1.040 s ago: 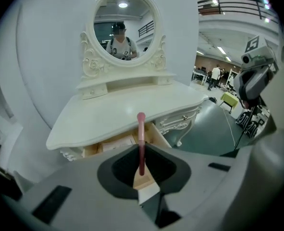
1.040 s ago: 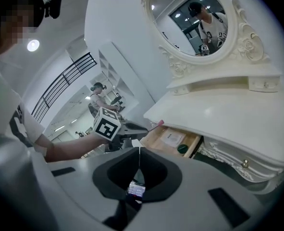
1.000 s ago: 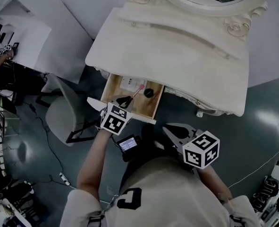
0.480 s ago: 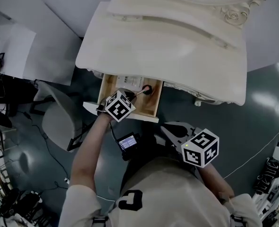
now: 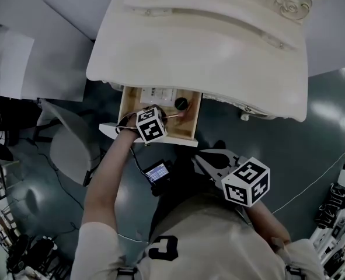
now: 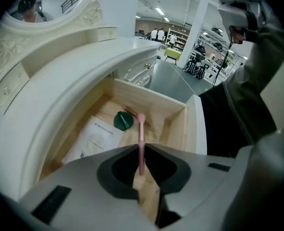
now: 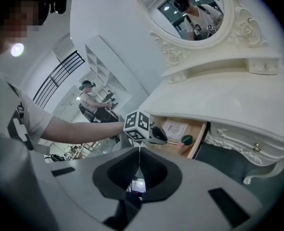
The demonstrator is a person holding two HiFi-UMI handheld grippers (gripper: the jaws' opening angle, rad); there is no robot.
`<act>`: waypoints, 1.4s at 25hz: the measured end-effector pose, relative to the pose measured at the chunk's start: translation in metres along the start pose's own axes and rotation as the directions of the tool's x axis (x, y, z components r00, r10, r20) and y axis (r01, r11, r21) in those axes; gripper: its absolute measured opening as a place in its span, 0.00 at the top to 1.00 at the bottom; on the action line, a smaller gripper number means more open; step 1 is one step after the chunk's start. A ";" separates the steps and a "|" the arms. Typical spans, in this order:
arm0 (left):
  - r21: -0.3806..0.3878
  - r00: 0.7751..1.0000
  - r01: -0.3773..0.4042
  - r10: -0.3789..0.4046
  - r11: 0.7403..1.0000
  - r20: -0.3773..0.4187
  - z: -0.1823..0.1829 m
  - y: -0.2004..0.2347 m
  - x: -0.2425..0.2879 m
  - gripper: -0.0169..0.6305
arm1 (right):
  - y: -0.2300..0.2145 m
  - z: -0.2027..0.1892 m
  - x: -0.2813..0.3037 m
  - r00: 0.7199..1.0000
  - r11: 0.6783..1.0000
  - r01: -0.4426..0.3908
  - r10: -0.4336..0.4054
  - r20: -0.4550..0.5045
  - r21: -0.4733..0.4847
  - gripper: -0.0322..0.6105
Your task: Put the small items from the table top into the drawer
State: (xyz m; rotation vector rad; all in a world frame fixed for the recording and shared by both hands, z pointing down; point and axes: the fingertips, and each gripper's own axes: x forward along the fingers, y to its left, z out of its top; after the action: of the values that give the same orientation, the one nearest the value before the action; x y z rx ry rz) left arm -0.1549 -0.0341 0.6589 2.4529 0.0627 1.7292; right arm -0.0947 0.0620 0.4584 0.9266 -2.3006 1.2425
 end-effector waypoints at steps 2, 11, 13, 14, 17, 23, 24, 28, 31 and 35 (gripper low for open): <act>0.021 1.000 0.021 -0.021 1.000 -0.001 0.002 -0.002 0.004 0.84 | -0.002 -0.001 0.002 1.000 1.000 0.001 -0.001 -0.003 0.004 0.90; 0.151 0.990 0.126 -0.114 0.981 -0.084 0.001 -0.022 0.024 0.84 | -0.003 -0.005 0.003 1.000 1.000 0.003 -0.003 0.000 0.021 0.91; 0.152 0.987 0.145 -0.131 0.978 -0.096 0.001 -0.023 0.029 0.84 | -0.006 -0.005 0.002 1.000 1.000 0.009 -0.009 0.002 0.028 0.91; 0.150 0.985 0.153 -0.140 0.977 -0.098 0.001 -0.024 0.031 0.84 | -0.007 -0.006 0.001 1.000 0.999 0.012 -0.012 0.003 0.030 0.91; 0.145 0.981 0.175 -0.160 0.974 -0.112 0.001 -0.026 0.037 0.84 | -0.009 -0.007 0.001 1.000 0.999 0.014 -0.014 0.004 0.036 0.90; 0.126 0.977 0.181 -0.164 0.975 -0.137 -0.006 -0.024 0.045 0.84 | -0.009 -0.011 0.002 1.000 0.999 0.016 -0.016 -0.003 0.046 0.90; 0.119 0.977 0.182 -0.166 0.976 -0.136 -0.006 -0.023 0.046 0.84 | -0.010 -0.012 0.002 1.000 0.999 0.018 -0.018 -0.004 0.047 0.91; 0.072 0.976 0.176 -0.164 0.982 -0.144 -0.005 -0.020 0.049 0.71 | -0.011 -0.013 0.002 1.000 0.998 0.020 -0.020 -0.001 0.056 0.90; 0.061 0.977 0.167 -0.157 0.984 -0.142 -0.003 -0.018 0.047 0.67 | -0.009 -0.011 0.004 1.000 0.999 0.015 -0.015 0.002 0.050 0.91; 0.042 0.987 0.131 -0.127 0.990 -0.101 0.003 -0.010 0.032 0.64 | -0.006 -0.008 0.004 1.000 0.999 0.016 -0.016 0.003 0.035 0.90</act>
State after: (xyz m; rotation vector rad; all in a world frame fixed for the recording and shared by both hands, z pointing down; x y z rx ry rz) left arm -0.1409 -0.0204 0.6861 2.3379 0.2713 1.8111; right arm -0.0932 0.0649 0.4691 0.9581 -2.2761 1.2794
